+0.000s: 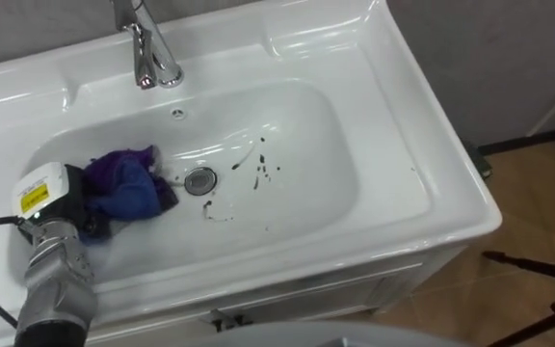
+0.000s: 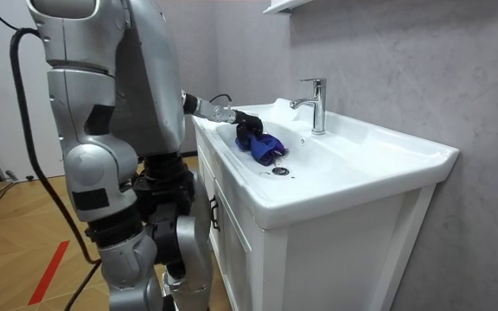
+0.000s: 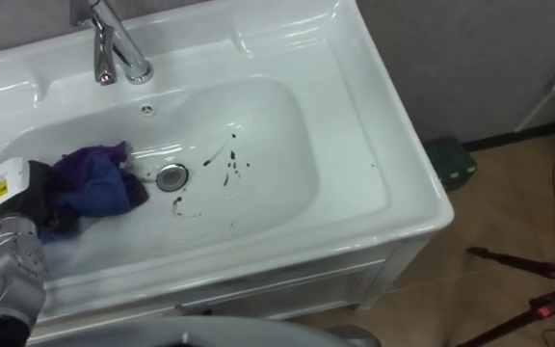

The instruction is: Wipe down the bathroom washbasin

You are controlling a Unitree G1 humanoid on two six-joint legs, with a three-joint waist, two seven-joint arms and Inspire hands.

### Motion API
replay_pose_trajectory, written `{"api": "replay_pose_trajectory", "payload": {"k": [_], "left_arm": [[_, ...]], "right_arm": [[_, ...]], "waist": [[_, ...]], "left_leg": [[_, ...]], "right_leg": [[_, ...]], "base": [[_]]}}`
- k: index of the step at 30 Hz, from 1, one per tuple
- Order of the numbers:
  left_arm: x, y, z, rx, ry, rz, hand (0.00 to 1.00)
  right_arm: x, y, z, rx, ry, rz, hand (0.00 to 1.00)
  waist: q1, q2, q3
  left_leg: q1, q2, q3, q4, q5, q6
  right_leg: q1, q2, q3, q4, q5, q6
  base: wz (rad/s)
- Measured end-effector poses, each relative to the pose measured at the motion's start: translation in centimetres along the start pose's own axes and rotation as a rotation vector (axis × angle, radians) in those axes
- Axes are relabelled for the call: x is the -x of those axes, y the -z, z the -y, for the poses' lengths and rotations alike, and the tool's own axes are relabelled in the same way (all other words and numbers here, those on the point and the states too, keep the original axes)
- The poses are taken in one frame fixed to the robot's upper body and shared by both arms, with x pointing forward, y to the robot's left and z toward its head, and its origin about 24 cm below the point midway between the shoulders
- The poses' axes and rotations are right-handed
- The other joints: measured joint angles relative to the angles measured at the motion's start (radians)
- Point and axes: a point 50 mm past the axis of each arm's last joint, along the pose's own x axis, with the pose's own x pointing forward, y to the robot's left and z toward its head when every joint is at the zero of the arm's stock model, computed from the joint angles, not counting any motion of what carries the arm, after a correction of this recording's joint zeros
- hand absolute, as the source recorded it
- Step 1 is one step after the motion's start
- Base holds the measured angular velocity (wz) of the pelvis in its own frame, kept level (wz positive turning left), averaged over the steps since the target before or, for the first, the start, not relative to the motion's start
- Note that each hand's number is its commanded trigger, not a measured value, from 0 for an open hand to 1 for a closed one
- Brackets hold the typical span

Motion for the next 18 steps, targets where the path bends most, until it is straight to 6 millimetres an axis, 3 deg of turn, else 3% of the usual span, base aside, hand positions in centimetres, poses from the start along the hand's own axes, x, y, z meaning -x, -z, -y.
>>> {"api": "replay_pose_trajectory", "payload": {"k": [11, 18], "left_arm": [[-0.5, -0.5, 0.3, 0.015, 0.089, -0.009, 1.0], [-0.5, -1.0, 0.7, 0.032, 0.13, -0.003, 1.0]], "right_arm": [[0.1, -1.0, 0.2, 0.054, 0.018, 0.024, 0.0], [0.1, -1.0, 0.2, 0.067, 0.014, 0.02, 0.0]], "waist": [[-0.006, 0.001, -0.0011], [-0.037, 0.001, -0.0008]], "left_leg": [[0.011, 0.0, 0.006, 0.004, 0.001, -0.002], [-0.007, -0.002, 0.005, 0.003, 0.005, 0.002]], "right_leg": [[0.004, -0.003, 0.013, 0.016, -0.002, 0.0], [-0.015, -0.008, 0.004, 0.025, -0.006, 0.001]], "base": [[-0.03], [0.04]]}}
